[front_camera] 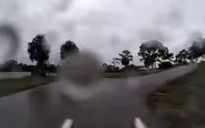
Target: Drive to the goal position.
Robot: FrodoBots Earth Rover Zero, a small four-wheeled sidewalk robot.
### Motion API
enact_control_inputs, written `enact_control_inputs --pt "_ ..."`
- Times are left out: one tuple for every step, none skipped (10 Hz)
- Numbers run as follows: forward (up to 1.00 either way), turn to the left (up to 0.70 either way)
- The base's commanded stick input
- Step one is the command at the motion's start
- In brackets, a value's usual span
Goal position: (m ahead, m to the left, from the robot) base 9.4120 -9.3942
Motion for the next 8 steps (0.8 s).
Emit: enact_control_inputs --pt "1.00 -0.40" --pt "1.00 -0.40" --pt "1.00 -0.40" --pt "1.00 -0.40" --pt "1.00 -0.40" --pt "1.00 -0.40" --pt "1.00 -0.40" --pt "1.00 -0.40"
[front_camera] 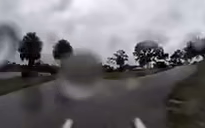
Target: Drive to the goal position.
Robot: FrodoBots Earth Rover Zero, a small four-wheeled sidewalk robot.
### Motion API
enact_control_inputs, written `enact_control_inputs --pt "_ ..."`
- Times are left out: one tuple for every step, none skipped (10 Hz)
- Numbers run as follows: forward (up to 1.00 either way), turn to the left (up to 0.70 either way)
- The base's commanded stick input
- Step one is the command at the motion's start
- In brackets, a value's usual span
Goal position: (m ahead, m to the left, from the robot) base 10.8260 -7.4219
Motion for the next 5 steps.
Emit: enact_control_inputs --pt "1.00 -0.40" --pt "1.00 -0.40" --pt "1.00 -0.40" --pt "1.00 -0.40" --pt "1.00 -0.40"
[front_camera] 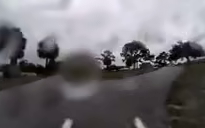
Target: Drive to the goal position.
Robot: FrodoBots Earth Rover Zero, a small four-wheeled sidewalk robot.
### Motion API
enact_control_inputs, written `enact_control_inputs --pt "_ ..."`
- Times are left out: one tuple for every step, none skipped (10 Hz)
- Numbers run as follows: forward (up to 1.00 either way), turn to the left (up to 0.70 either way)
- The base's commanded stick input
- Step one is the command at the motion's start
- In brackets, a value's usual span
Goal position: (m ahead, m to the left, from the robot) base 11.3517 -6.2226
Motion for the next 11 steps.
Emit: enact_control_inputs --pt "1.00 -0.40" --pt "1.00 -0.40" --pt "1.00 -0.40" --pt "1.00 -0.40" --pt "1.00 -0.40" --pt "1.00 -0.40" --pt "1.00 -0.32" --pt "1.00 0.00" --pt "1.00 0.00" --pt "1.00 0.00" --pt "1.00 0.00"
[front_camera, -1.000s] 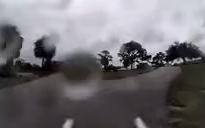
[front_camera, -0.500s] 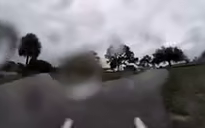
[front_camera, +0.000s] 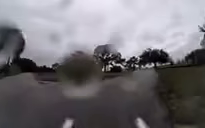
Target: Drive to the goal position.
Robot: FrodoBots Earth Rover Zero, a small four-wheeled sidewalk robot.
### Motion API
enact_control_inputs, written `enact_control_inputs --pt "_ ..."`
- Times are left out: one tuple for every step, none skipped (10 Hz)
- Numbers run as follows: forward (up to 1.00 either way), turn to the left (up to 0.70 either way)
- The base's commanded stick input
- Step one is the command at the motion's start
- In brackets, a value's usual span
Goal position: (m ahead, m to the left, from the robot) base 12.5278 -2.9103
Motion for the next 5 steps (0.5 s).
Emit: enact_control_inputs --pt "1.00 0.00" --pt "1.00 0.00" --pt "1.00 0.00" --pt "1.00 0.00" --pt "1.00 0.00"
